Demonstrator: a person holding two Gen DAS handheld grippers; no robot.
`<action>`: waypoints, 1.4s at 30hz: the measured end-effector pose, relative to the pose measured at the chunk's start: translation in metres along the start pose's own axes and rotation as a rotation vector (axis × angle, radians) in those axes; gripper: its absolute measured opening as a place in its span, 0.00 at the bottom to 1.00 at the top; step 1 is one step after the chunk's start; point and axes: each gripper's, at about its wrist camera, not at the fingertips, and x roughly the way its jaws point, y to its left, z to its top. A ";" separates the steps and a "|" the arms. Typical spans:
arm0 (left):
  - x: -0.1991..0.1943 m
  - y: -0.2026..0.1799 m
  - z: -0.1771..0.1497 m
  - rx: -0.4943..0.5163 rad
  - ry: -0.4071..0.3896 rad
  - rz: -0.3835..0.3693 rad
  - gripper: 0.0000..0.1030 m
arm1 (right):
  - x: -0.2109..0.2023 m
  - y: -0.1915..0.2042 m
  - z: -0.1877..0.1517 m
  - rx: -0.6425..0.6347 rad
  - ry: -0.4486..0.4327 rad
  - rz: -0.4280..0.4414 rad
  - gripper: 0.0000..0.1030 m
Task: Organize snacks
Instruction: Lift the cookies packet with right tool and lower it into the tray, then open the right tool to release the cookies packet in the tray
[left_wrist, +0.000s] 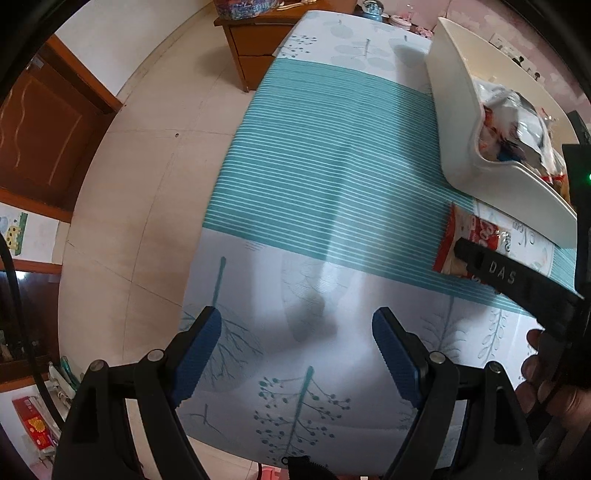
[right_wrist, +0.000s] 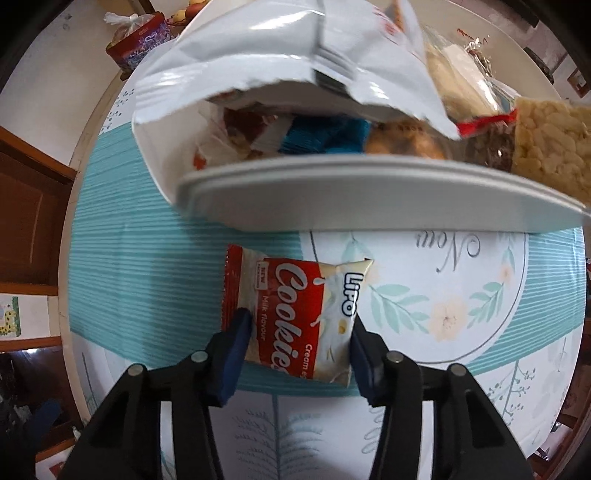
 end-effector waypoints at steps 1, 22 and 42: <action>-0.001 -0.004 -0.001 0.004 0.000 0.001 0.81 | 0.000 -0.003 -0.002 0.002 0.004 0.009 0.49; -0.046 -0.105 -0.012 0.059 -0.059 -0.040 0.81 | -0.089 -0.109 -0.016 0.036 -0.106 0.175 0.49; -0.053 -0.127 -0.015 0.034 -0.146 -0.091 0.81 | -0.123 -0.114 0.039 -0.182 -0.552 0.071 0.51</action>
